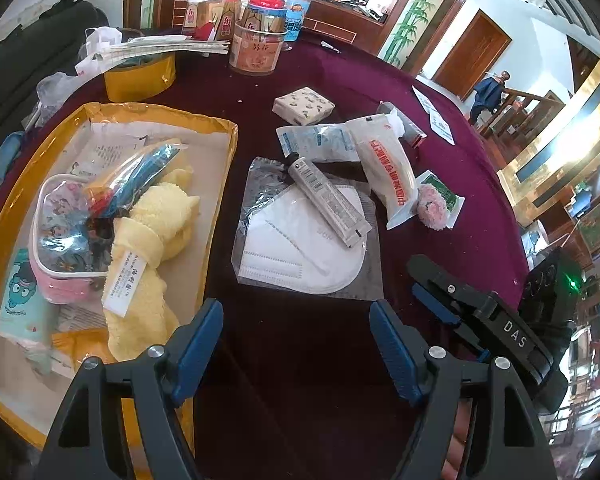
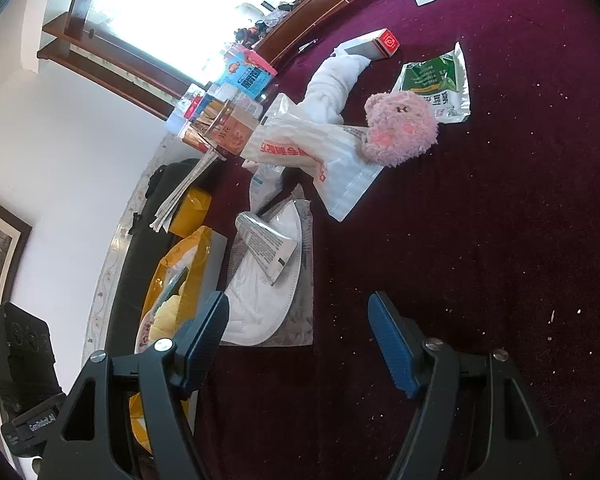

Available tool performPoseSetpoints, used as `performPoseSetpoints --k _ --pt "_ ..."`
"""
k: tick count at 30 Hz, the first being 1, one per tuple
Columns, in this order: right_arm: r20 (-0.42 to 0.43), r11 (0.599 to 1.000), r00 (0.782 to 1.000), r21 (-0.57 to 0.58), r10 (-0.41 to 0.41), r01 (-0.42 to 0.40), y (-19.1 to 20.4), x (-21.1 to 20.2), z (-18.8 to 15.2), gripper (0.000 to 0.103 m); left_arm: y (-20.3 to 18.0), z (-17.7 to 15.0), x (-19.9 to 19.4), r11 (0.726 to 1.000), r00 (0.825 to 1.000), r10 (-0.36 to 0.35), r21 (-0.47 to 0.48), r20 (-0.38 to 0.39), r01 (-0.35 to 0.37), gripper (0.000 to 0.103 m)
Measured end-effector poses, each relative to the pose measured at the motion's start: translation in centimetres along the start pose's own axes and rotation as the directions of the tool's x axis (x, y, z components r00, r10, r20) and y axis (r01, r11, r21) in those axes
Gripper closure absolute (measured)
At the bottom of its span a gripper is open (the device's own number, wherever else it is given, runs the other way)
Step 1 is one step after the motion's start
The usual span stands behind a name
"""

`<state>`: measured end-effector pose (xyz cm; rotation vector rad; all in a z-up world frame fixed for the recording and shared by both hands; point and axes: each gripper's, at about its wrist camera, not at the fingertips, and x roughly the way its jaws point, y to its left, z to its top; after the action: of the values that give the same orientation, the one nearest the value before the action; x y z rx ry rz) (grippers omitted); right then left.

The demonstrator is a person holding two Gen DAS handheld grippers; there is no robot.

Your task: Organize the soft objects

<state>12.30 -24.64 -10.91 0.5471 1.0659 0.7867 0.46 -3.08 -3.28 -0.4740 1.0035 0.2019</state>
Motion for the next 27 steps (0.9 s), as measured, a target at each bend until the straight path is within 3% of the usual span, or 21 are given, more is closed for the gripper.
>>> performPoseSetpoints --k 14,27 --pt "0.017 0.999 0.999 0.014 0.033 -0.033 -0.4 -0.5 0.0 0.031 -0.2 0.2 0.9 1.0 1.0 0.0 0.007 -0.018 0.0 0.024" --pt "0.03 1.0 0.999 0.006 -0.013 0.012 -0.3 -0.7 0.2 0.031 -0.2 0.5 0.9 1.0 1.0 -0.011 0.012 -0.019 0.011 0.024"
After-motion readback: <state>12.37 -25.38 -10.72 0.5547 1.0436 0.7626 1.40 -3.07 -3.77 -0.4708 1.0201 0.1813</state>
